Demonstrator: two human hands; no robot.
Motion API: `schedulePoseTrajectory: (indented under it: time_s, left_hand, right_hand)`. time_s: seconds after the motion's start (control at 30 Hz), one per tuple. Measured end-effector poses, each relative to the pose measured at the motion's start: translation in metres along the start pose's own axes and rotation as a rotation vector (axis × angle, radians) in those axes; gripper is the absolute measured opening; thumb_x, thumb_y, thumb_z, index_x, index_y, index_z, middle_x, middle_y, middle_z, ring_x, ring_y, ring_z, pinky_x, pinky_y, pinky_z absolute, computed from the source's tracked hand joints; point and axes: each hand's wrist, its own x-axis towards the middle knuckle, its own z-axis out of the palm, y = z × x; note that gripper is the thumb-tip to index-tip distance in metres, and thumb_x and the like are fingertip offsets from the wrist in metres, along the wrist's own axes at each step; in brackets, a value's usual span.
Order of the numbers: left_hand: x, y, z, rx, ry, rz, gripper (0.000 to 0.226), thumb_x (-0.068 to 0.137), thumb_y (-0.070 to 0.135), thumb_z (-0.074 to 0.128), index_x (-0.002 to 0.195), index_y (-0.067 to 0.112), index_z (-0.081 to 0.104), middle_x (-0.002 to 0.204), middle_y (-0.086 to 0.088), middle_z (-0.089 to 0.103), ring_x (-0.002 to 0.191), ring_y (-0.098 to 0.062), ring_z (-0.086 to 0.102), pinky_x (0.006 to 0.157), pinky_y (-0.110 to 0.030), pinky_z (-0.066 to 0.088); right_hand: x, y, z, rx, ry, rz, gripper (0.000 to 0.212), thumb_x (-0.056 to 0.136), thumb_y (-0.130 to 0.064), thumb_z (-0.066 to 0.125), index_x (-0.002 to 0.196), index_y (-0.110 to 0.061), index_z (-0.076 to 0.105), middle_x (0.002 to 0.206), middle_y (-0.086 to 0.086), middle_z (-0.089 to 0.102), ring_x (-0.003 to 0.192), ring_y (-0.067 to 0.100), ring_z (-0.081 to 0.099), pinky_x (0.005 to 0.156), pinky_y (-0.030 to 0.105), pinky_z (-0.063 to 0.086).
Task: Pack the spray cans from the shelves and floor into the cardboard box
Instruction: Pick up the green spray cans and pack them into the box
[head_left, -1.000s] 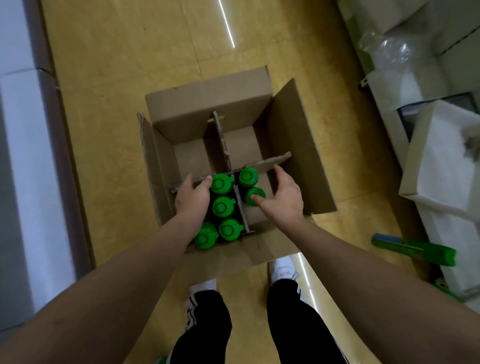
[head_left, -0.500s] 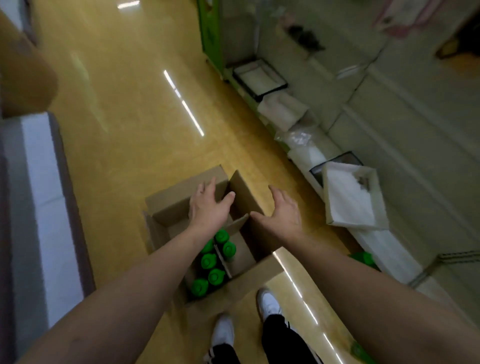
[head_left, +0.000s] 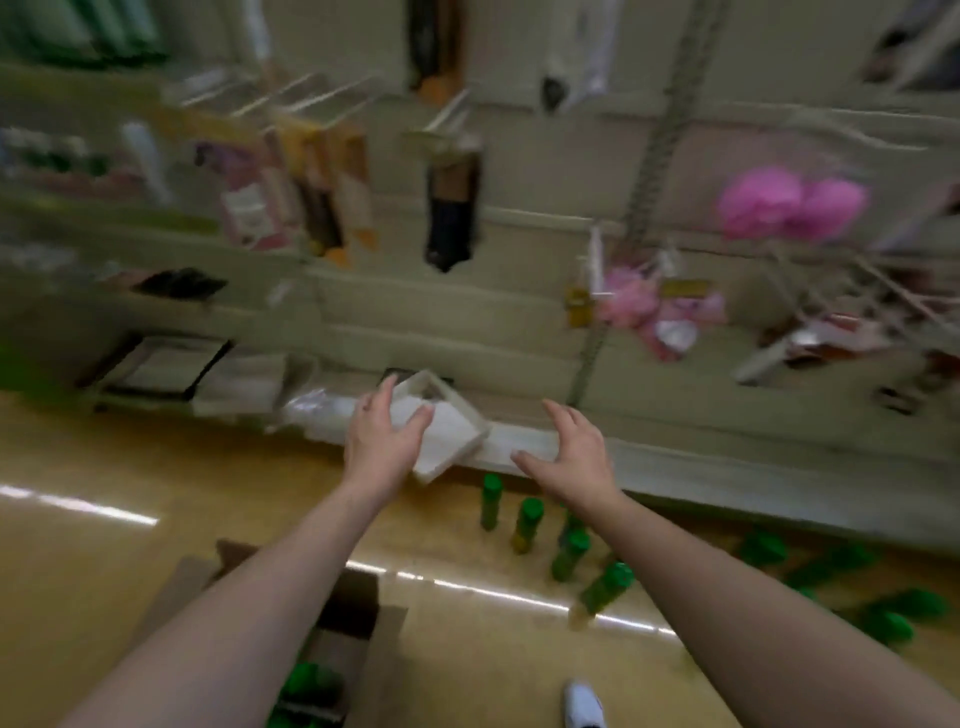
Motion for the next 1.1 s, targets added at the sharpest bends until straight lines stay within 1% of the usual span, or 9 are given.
schedulePoseTrajectory:
  time_s: [0.13,0.2,0.3,0.4,0.5,0.73,0.83,0.93,1.1]
  left_hand:
    - [-0.01,0.046,0.078,0.014,-0.119,0.035,0.069,0.093,0.05,0.063,0.152,0.024,0.039,0.153,-0.009,0.041,0.141,-0.029,0.036,0.117,-0.046,0.032]
    - [-0.017,0.061,0.118,0.013,-0.195,0.011,0.071,0.092,0.053,0.063,0.153,0.026,0.037,0.155,-0.006,0.04,0.141,-0.027,0.036,0.117,-0.045,0.032]
    - [-0.027,0.076,0.178,0.019,-0.293,-0.034,0.072,0.091,0.052,0.064,0.153,0.03,0.035,0.157,-0.002,0.037,0.143,-0.027,0.034,0.117,-0.05,0.033]
    - [-0.033,0.086,0.228,0.051,-0.317,-0.071,0.074,0.089,0.053,0.066,0.153,0.035,0.034,0.158,-0.001,0.035,0.145,-0.028,0.031,0.116,-0.053,0.033]
    - [-0.035,0.09,0.262,0.058,-0.316,-0.119,0.076,0.09,0.049,0.068,0.154,0.03,0.033,0.159,-0.004,0.033,0.147,-0.029,0.028,0.118,-0.051,0.031]
    - [-0.018,0.067,0.298,0.174,-0.386,-0.163,0.08,0.085,0.05,0.071,0.154,0.031,0.034,0.155,-0.008,0.039,0.14,-0.03,0.039,0.112,-0.051,0.039]
    - [0.001,0.043,0.313,0.225,-0.441,-0.14,0.082,0.084,0.05,0.073,0.153,0.027,0.036,0.154,-0.009,0.041,0.139,-0.03,0.041,0.113,-0.047,0.038]
    - [0.02,0.019,0.331,0.258,-0.519,-0.118,0.083,0.082,0.048,0.075,0.153,0.024,0.038,0.155,-0.009,0.041,0.14,-0.029,0.041,0.114,-0.042,0.037]
    - [0.042,-0.034,0.38,0.308,-0.649,-0.07,0.082,0.084,0.042,0.077,0.153,0.024,0.037,0.156,-0.006,0.038,0.142,-0.026,0.037,0.115,-0.037,0.033]
  right_hand:
    - [-0.02,0.09,-0.06,0.072,0.093,0.179,0.086,0.084,-0.051,0.073,0.156,-0.028,0.031,0.161,0.001,0.033,0.148,0.024,0.029,0.12,0.045,0.029]
    - [-0.028,0.131,-0.077,0.085,0.106,0.269,0.086,0.084,-0.053,0.072,0.156,-0.029,0.031,0.16,0.001,0.034,0.148,0.025,0.03,0.118,0.047,0.032]
    - [-0.032,0.187,-0.09,0.108,0.118,0.362,0.086,0.084,-0.054,0.073,0.155,-0.031,0.031,0.159,0.001,0.036,0.147,0.025,0.031,0.116,0.046,0.033]
    - [-0.027,0.231,-0.092,0.123,0.091,0.413,0.086,0.084,-0.052,0.073,0.156,-0.029,0.031,0.16,0.001,0.035,0.147,0.025,0.031,0.116,0.044,0.033]
    - [-0.016,0.258,-0.088,0.115,0.058,0.436,0.088,0.084,-0.053,0.074,0.156,-0.028,0.031,0.16,0.003,0.035,0.147,0.027,0.031,0.116,0.045,0.034]
    - [0.011,0.277,-0.052,0.122,-0.027,0.512,0.085,0.083,-0.051,0.075,0.153,-0.023,0.036,0.153,0.006,0.043,0.141,0.028,0.039,0.113,0.042,0.036]
    - [0.021,0.283,-0.026,0.115,-0.02,0.559,0.084,0.083,-0.048,0.076,0.152,-0.019,0.039,0.151,0.009,0.045,0.139,0.029,0.042,0.111,0.039,0.038]
    - [0.025,0.292,0.006,0.137,-0.004,0.636,0.089,0.081,-0.049,0.078,0.153,-0.017,0.037,0.152,0.008,0.044,0.139,0.029,0.042,0.113,0.04,0.038]
    - [0.033,0.33,0.075,0.211,-0.015,0.789,0.09,0.08,-0.046,0.079,0.153,-0.017,0.035,0.15,0.012,0.045,0.138,0.031,0.041,0.11,0.038,0.037]
